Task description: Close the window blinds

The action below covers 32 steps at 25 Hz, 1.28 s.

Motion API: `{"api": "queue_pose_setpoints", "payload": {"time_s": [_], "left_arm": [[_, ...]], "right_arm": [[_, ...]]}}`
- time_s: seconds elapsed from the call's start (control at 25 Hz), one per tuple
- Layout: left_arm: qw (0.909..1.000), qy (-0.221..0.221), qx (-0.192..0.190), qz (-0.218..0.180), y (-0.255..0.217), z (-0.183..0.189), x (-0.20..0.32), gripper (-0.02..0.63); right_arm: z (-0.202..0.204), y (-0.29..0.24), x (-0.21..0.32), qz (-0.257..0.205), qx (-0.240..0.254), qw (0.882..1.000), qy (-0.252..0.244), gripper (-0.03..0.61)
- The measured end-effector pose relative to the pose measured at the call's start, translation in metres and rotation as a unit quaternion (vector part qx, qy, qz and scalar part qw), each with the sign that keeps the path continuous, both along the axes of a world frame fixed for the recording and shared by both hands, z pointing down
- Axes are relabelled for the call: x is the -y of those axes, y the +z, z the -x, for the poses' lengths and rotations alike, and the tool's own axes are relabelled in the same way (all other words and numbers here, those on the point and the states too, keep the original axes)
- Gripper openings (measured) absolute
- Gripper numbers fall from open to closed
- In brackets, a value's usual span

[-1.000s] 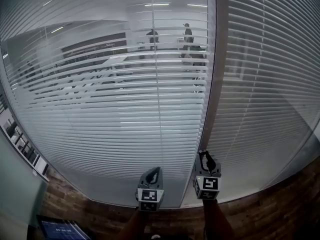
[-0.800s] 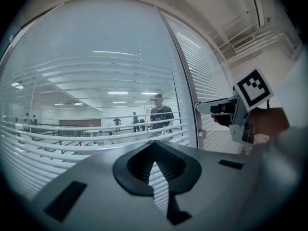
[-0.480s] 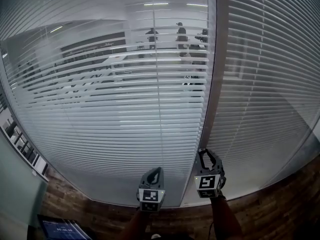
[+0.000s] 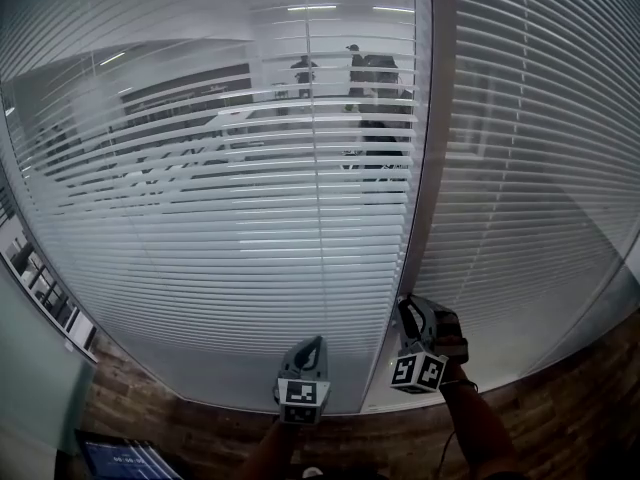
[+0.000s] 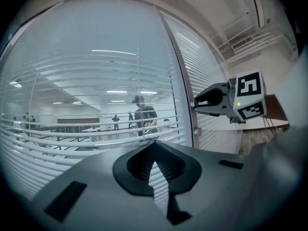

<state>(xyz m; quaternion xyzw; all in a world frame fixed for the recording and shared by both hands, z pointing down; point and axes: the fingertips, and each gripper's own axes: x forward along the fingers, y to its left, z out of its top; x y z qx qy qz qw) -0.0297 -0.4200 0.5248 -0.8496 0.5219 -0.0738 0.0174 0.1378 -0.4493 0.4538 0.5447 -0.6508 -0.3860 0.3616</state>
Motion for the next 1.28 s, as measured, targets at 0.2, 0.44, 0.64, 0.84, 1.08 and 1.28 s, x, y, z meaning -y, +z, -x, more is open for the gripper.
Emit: {"api": "queue_pose_setpoints", "payload": {"time_s": [0.2, 0.44, 0.64, 0.84, 1.08, 1.28], "left_arm": [[1.0000, 0.002, 0.001, 0.002, -0.001, -0.001, -0.001, -0.006], [1.0000, -0.001, 0.003, 0.002, 0.002, -0.001, -0.003, -0.007], [1.0000, -0.002, 0.004, 0.006, 0.004, -0.004, -0.005, -0.008], [1.0000, -0.006, -0.007, -0.002, 0.001, -0.003, -0.006, -0.007], [1.0000, -0.005, -0.004, 0.004, 0.002, -0.006, -0.007, -0.007], [1.0000, -0.004, 0.000, 0.006, 0.004, -0.006, -0.007, -0.008]], "right_arm": [[0.000, 0.003, 0.001, -0.017, -0.130, 0.991, 0.000, 0.126], [0.001, 0.004, 0.000, -0.032, -0.210, 0.977, -0.005, 0.126], [0.000, 0.003, -0.002, -0.043, -0.178, 0.983, -0.006, 0.127], [-0.003, 0.003, -0.011, -0.013, -0.011, 1.000, -0.014, 0.137], [-0.009, -0.012, -0.014, 0.030, 0.263, 0.964, -0.013, 0.138], [-0.007, -0.010, -0.006, 0.060, 0.439, 0.896, -0.024, 0.139]]}}
